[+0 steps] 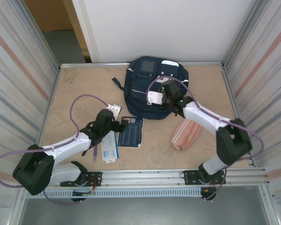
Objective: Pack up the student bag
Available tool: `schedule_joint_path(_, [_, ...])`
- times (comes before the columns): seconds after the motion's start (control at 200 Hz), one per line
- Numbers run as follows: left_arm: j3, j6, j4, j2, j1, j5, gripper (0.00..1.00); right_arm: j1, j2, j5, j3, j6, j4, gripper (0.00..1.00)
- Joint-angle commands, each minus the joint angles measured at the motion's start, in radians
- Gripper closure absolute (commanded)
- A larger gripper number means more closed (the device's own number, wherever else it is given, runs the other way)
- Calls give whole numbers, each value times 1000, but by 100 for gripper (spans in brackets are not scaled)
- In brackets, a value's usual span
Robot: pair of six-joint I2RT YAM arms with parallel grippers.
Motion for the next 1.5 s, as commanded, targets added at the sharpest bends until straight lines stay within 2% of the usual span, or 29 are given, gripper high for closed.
schedule_joint_path(0.0, [52,-89,-43,-14,5,82,1,-27,-172,-30,-73,398,174,0])
schedule_joint_path(0.07, [101,-279,-152,-27,9,66,1,-50,-262,55,-111,665,214,0])
schedule_joint_path(0.11, [133,-375,-205,-28,15,97,1,-65,-306,140,-122,822,195,0])
schedule_joint_path(0.16, [170,-494,-272,-24,19,124,6,-89,-361,256,-118,1046,123,0])
schedule_joint_path(0.205, [197,-606,-312,-17,19,147,12,-128,-404,300,-94,1252,-34,0])
schedule_joint_path(0.241, [211,-680,-321,-10,18,176,14,-163,-427,290,-82,1356,-141,0])
schedule_joint_path(0.261, [218,-724,-324,-4,18,189,14,-200,-447,244,-86,1406,-187,0])
schedule_joint_path(0.311, [233,-817,-318,16,4,218,14,-272,-484,110,-116,1462,-223,0])
schedule_joint_path(0.371, [269,-866,-305,57,-30,227,14,-339,-520,-2,-156,1535,-237,0])
schedule_joint_path(0.436, [345,-921,-363,118,-70,192,15,-373,-545,-89,-182,1557,-247,0])
schedule_joint_path(0.561, [479,-1035,-439,268,-105,158,24,-364,-550,-132,-225,1570,-254,0])
schedule_joint_path(0.752, [546,-1200,-371,441,-116,150,31,-336,-522,-168,-260,1584,-256,0])
schedule_joint_path(0.867, [568,-1289,-351,518,-113,152,36,-297,-510,-144,-270,1571,-250,0])
schedule_joint_path(1.183, [653,-1340,-363,600,-102,96,37,-259,-417,-155,-246,1536,-241,0])
schedule_joint_path(1.403, [731,-1381,-513,619,-113,53,36,-240,-383,-155,-216,1490,-255,0])
schedule_joint_path(1.493, [748,-1397,-551,651,-113,53,40,-240,-372,-161,-204,1477,-266,0])
